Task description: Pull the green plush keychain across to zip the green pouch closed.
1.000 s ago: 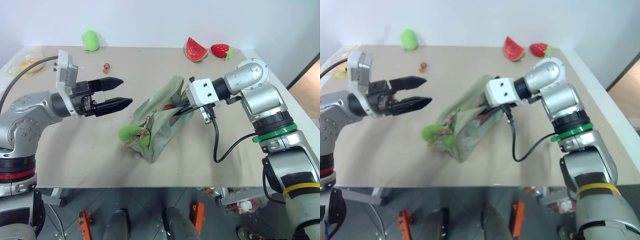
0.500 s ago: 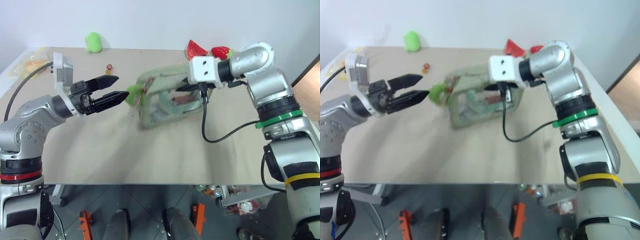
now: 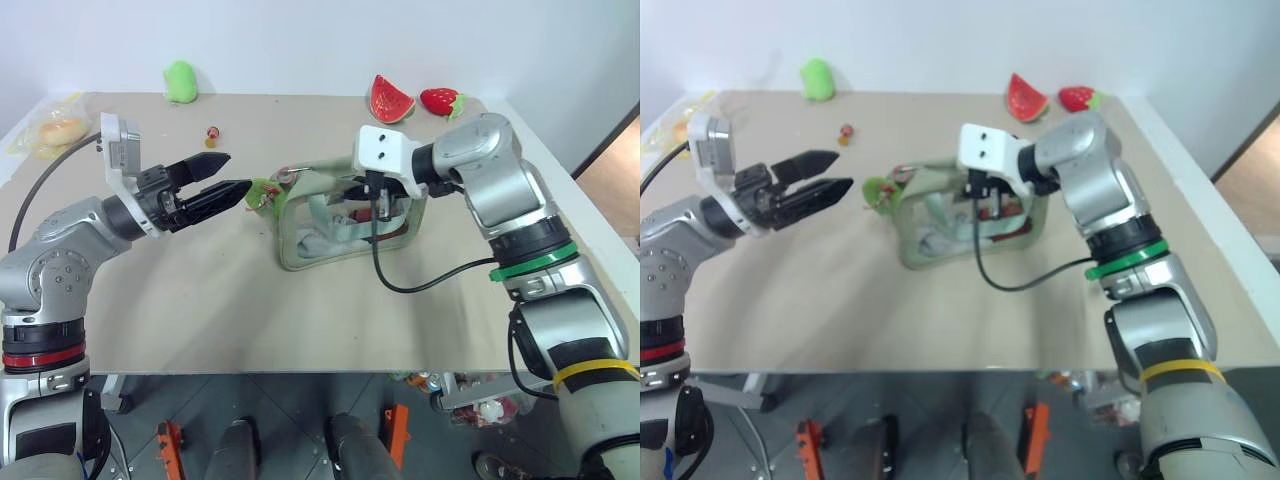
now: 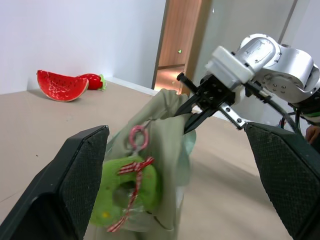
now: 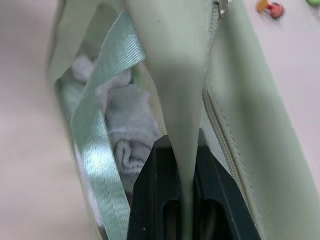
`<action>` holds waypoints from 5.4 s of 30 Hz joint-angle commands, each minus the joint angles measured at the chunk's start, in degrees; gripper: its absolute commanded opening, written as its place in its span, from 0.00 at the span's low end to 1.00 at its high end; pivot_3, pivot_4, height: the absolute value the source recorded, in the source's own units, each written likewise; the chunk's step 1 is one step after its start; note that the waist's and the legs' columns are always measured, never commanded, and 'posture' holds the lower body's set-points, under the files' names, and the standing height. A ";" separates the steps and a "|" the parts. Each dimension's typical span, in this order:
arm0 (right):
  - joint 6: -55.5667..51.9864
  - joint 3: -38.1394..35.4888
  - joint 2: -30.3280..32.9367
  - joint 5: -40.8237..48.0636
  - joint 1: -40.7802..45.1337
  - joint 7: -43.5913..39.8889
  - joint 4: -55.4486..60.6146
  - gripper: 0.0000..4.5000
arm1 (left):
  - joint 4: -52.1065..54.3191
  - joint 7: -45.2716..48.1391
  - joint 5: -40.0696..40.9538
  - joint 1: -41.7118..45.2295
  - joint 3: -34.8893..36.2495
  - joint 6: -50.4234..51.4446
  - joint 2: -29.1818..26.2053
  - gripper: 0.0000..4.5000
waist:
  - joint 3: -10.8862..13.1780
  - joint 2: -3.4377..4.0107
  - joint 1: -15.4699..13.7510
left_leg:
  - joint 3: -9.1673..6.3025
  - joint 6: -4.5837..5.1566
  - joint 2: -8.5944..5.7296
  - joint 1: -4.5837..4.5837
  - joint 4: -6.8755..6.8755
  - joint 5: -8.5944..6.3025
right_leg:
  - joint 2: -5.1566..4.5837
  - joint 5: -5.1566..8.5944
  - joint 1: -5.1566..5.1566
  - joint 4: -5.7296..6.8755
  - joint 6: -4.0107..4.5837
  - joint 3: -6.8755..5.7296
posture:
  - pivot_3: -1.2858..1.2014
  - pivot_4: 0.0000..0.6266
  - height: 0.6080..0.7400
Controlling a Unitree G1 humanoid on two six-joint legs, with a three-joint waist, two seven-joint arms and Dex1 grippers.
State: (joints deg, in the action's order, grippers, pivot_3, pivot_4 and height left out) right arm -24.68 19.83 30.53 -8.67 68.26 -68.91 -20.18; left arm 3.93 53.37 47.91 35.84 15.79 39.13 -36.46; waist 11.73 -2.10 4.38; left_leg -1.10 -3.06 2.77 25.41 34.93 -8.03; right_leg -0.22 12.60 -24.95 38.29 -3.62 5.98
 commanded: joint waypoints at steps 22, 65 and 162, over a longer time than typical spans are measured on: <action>-14.96 0.04 -5.86 7.96 4.23 0.42 3.86 0.00 | 0.94 8.57 -0.08 1.26 -0.10 1.55 -10.63 1.00 | 0.00 -0.01 0.33 | -0.02 0.00 0.07 0.06 -0.33 0.10 | 0.10 0.02 -0.21 -0.01 0.06 -0.01 | 0.52 0.24 1.00; -14.77 -13.66 5.06 24.39 9.21 -9.27 -0.16 0.78 | -2.72 7.14 4.92 4.20 4.30 2.50 -10.43 1.00 | -0.03 -0.06 0.13 | -0.05 -0.03 0.11 0.10 -0.37 0.12 | 0.15 0.05 -0.23 -0.02 0.06 -0.05 | 0.52 0.24 1.00; -15.45 -16.12 8.49 26.53 -14.05 8.09 13.86 0.01 | -53.43 1.86 -24.88 23.59 -2.33 -16.40 3.00 1.00 | -0.01 -0.02 0.50 | -0.03 -0.04 0.11 0.07 -0.32 0.15 | 0.24 -0.06 -0.20 0.01 -0.01 0.10 | 0.52 0.24 1.00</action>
State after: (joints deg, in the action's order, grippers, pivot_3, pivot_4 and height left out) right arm -40.16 5.51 38.42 16.67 54.01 -60.93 -8.32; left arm -49.54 55.37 23.23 57.28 13.21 23.91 -33.29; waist 11.72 -2.12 4.88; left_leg -1.13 -3.10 2.88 25.48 34.61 -7.89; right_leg 0.02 12.54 -25.15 38.30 -3.63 6.08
